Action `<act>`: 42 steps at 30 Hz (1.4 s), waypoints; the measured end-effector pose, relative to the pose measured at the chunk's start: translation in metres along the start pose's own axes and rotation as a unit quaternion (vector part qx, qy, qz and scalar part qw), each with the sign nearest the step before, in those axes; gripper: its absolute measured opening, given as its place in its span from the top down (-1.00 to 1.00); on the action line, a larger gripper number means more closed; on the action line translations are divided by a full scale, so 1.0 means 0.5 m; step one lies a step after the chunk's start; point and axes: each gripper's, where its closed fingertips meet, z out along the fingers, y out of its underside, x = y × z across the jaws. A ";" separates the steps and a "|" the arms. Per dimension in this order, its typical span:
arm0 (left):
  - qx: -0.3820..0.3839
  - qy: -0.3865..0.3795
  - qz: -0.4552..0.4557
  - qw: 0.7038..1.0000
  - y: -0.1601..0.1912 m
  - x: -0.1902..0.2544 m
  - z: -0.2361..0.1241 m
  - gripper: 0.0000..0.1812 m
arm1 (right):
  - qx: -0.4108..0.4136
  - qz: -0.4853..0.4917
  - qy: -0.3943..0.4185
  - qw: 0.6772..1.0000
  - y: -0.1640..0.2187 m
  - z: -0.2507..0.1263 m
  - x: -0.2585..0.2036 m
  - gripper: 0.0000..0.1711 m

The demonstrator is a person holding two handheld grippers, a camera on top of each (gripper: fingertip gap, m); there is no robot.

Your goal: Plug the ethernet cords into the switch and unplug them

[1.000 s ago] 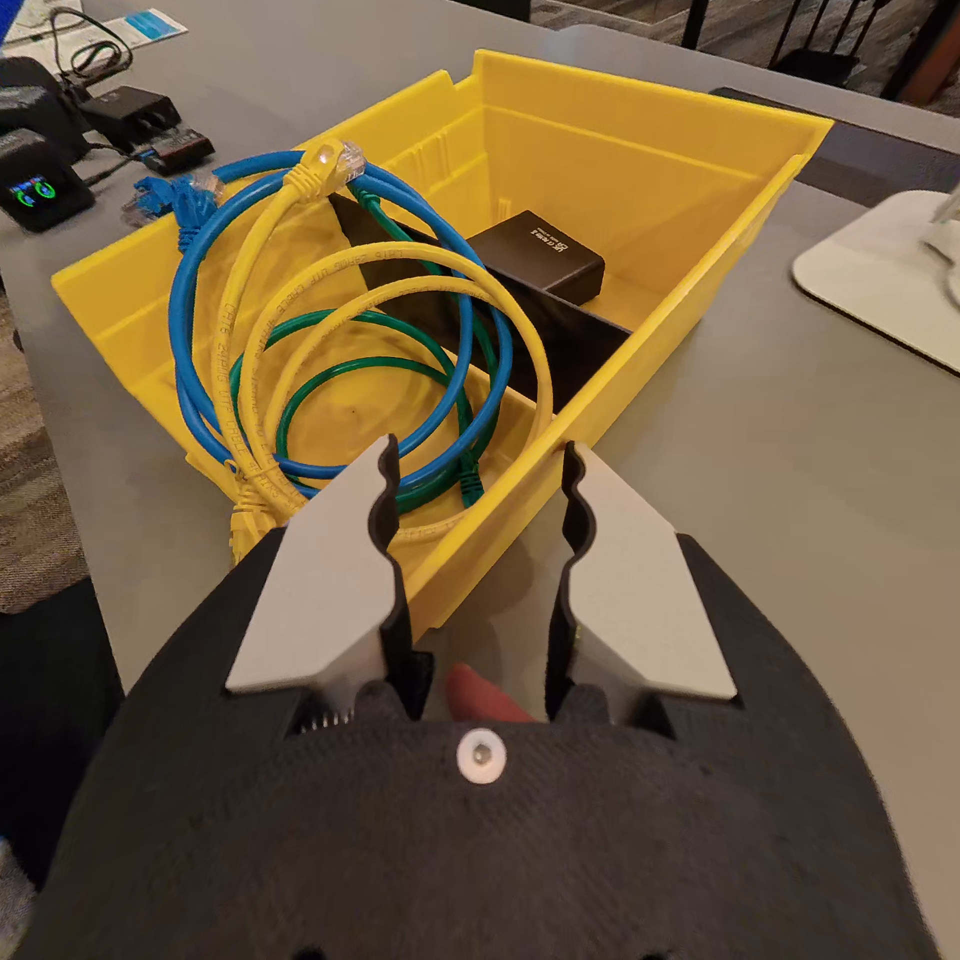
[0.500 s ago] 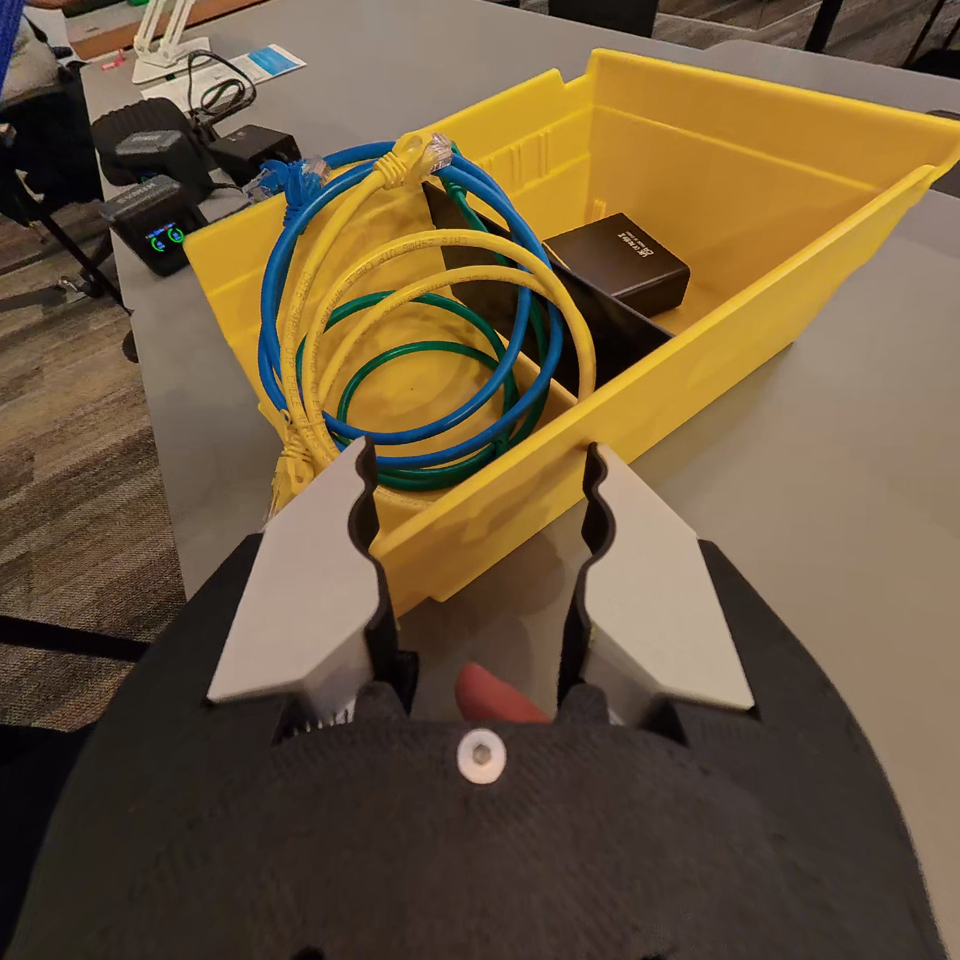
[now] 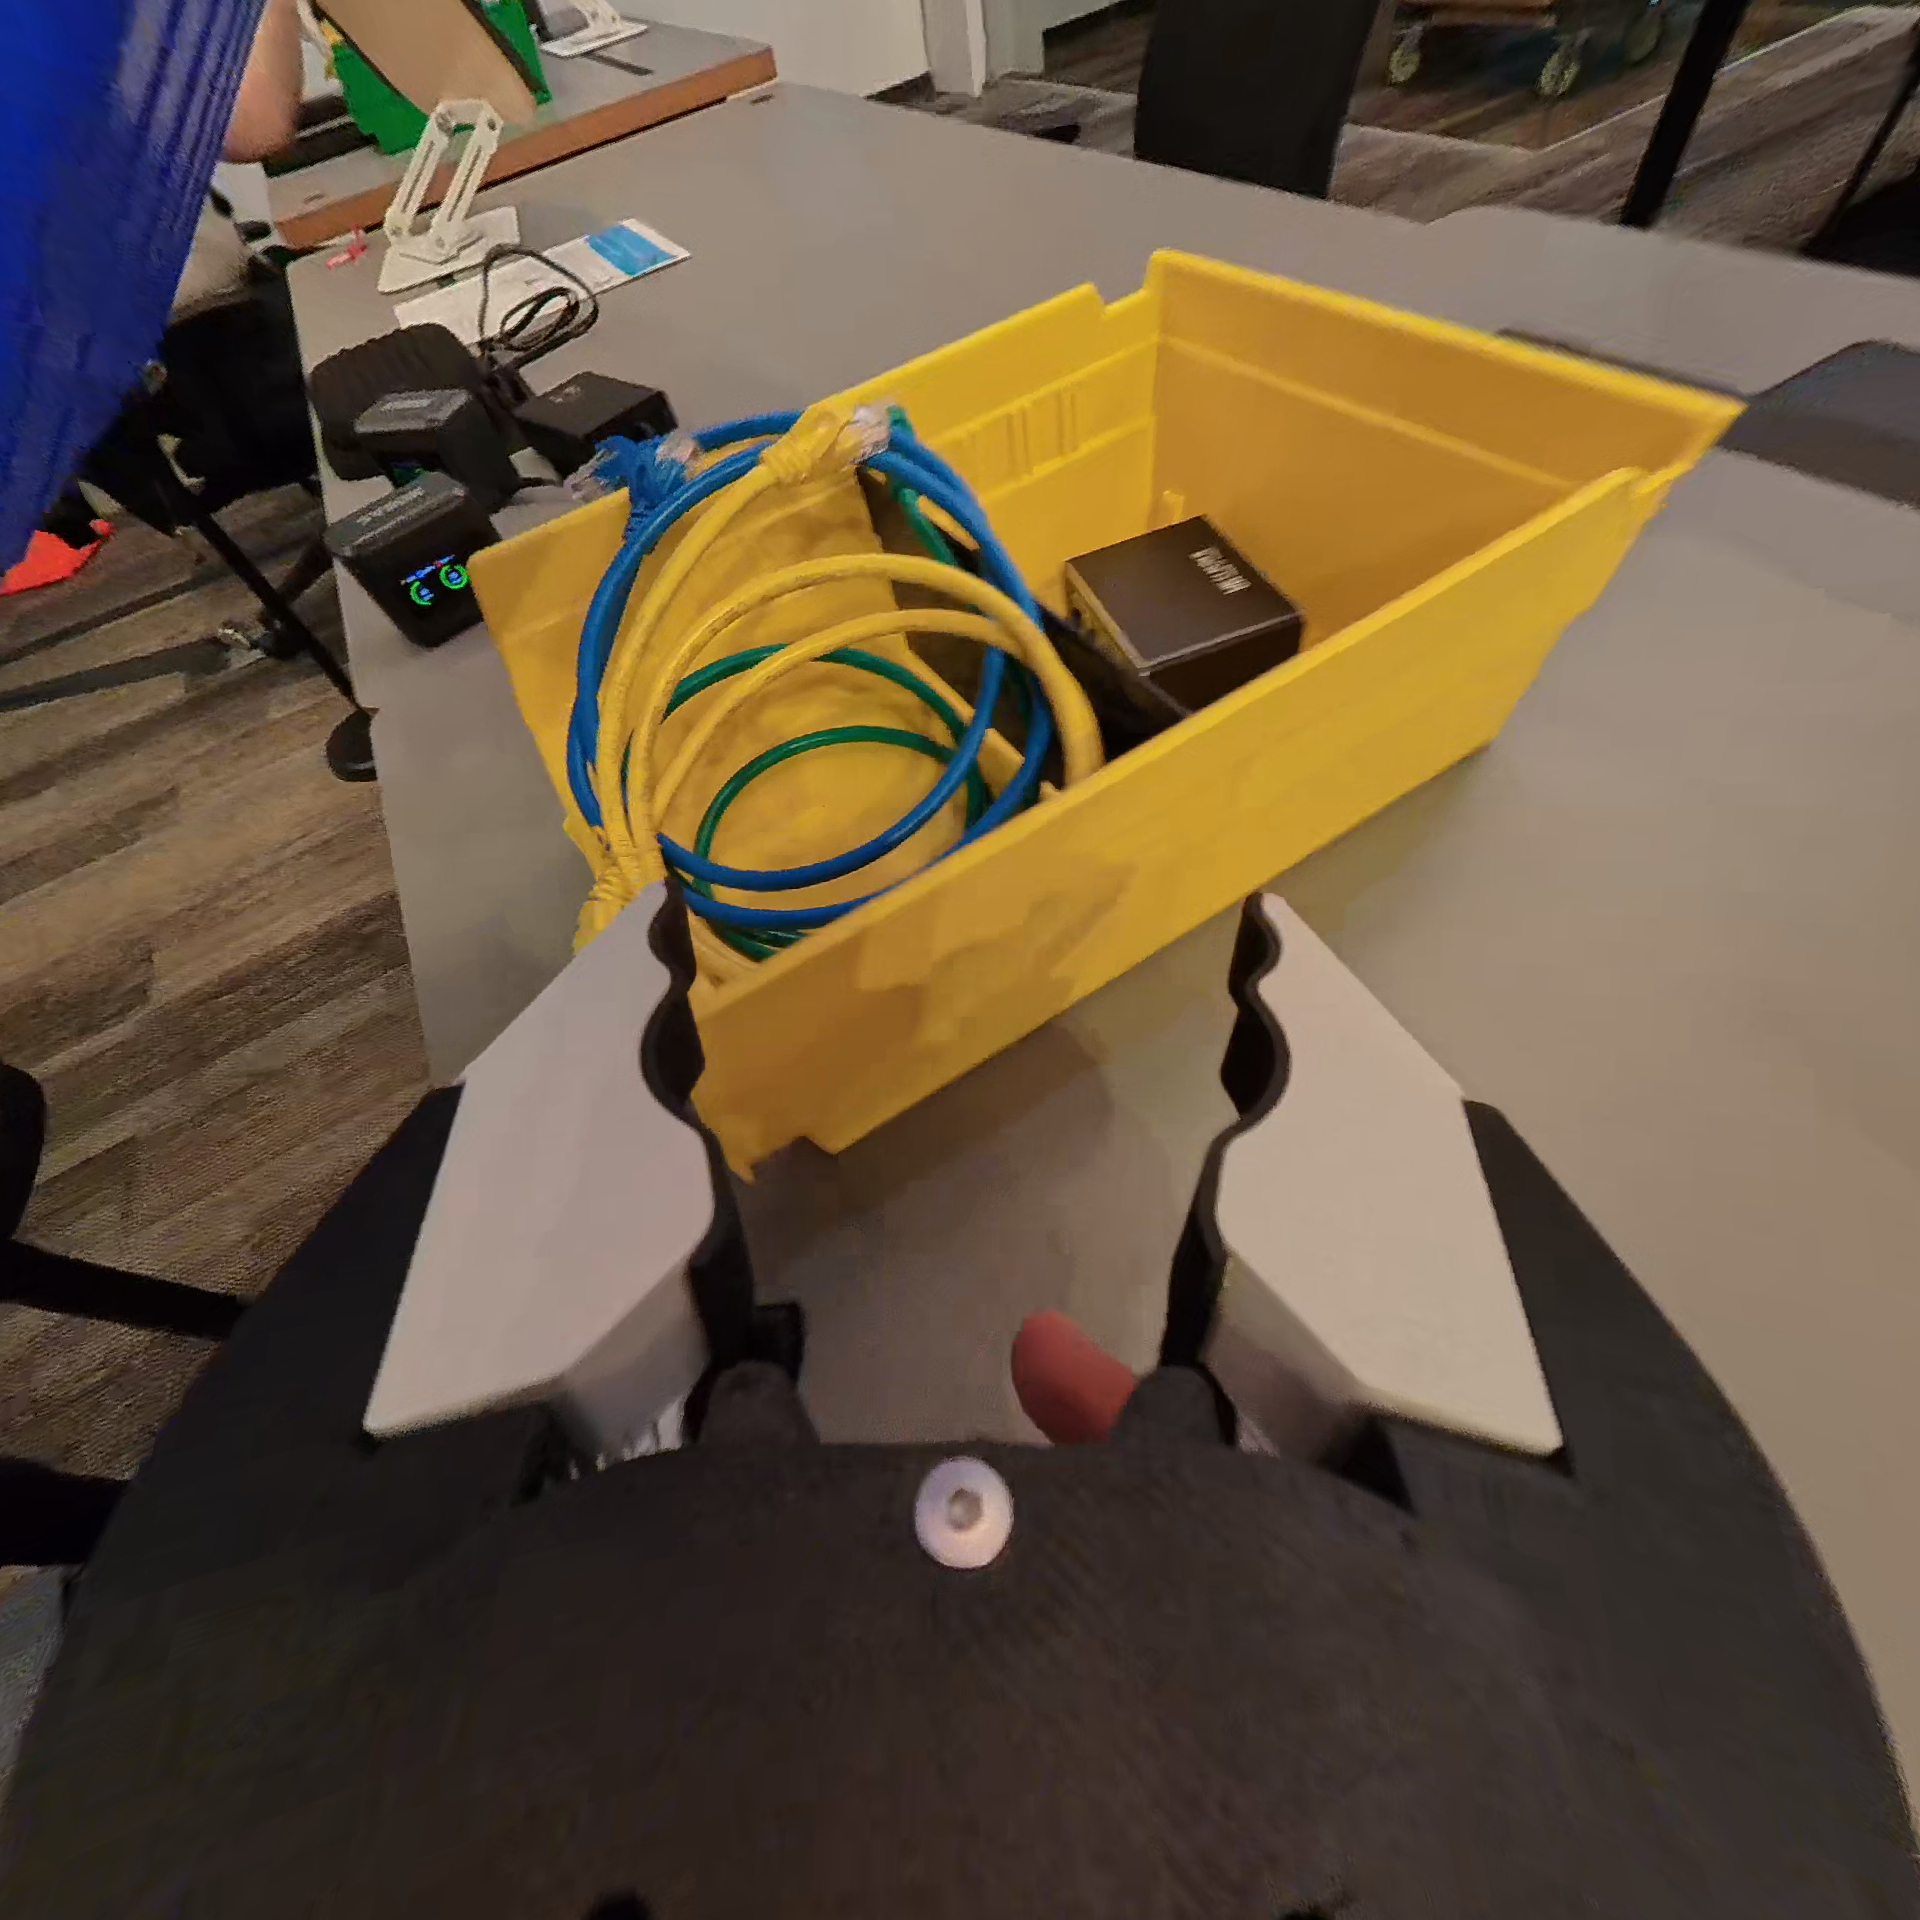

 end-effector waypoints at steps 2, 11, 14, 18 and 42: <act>-0.003 0.010 0.004 1.000 0.002 0.022 0.010 0.95 | 0.016 -0.003 0.014 1.000 -0.018 -0.048 0.029 -0.17; -0.040 0.083 0.014 0.996 0.071 0.204 0.106 0.95 | 0.090 -0.025 0.077 0.993 -0.062 -0.332 0.084 -0.19; -0.070 0.121 0.022 0.990 0.110 0.289 0.142 0.94 | 0.137 0.010 0.060 0.989 -0.069 -0.414 0.066 -0.20; -0.111 0.174 0.045 0.978 0.160 0.415 0.178 0.95 | 0.200 0.049 0.055 0.977 -0.061 -0.516 0.046 -0.20; -0.277 0.315 0.026 0.907 0.512 0.944 0.278 0.95 | 0.165 0.196 0.223 0.941 0.203 -0.799 0.268 -0.26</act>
